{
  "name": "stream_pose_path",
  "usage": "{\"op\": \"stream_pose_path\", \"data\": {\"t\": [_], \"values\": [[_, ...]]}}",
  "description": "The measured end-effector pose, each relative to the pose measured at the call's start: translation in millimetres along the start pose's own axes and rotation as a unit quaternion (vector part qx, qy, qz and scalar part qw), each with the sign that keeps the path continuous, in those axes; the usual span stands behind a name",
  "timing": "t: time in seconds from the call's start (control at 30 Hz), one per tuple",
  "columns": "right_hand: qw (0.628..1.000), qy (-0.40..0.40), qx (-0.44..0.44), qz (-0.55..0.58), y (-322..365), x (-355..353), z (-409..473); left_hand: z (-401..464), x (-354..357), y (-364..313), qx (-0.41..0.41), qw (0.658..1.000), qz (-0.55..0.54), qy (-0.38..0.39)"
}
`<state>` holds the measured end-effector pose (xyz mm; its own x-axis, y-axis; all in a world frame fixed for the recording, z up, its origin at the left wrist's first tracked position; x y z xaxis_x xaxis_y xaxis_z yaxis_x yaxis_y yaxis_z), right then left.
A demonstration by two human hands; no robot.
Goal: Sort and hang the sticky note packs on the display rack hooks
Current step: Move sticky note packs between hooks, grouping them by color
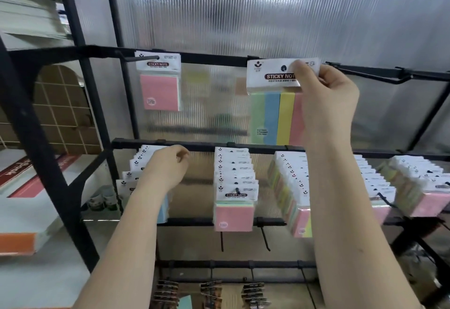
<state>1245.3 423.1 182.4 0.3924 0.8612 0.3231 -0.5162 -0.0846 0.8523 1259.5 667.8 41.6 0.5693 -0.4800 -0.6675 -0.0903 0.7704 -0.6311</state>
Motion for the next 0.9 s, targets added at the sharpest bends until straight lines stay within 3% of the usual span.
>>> {"op": "stream_pose_path", "data": {"t": [0.37,0.57,0.9], "values": [[0.999,0.032,0.031,0.024,-26.1,16.3,15.6,2.6,0.9,2.1,0.011,1.0,0.018,0.001],[0.984,0.039,0.145,0.096,-69.6,53.7,48.4,2.8,3.3,-1.0,0.022,0.999,0.023,0.005],[0.988,0.002,0.138,0.073,-83.4,83.1,73.1,-3.4,3.8,-4.6,0.042,0.999,0.018,0.01]]}}
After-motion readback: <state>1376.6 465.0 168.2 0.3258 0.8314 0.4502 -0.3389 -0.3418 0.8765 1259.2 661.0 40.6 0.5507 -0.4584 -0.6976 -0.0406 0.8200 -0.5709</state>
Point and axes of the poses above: each hand's wrist, its own z-axis towards the middle knuckle, its own x-axis out of the palm, y = z × x, the point moved 4 cm from there along z, towards the middle knuckle, and after that the axes turned 12 degrees about -y, right-handed, at the moved point
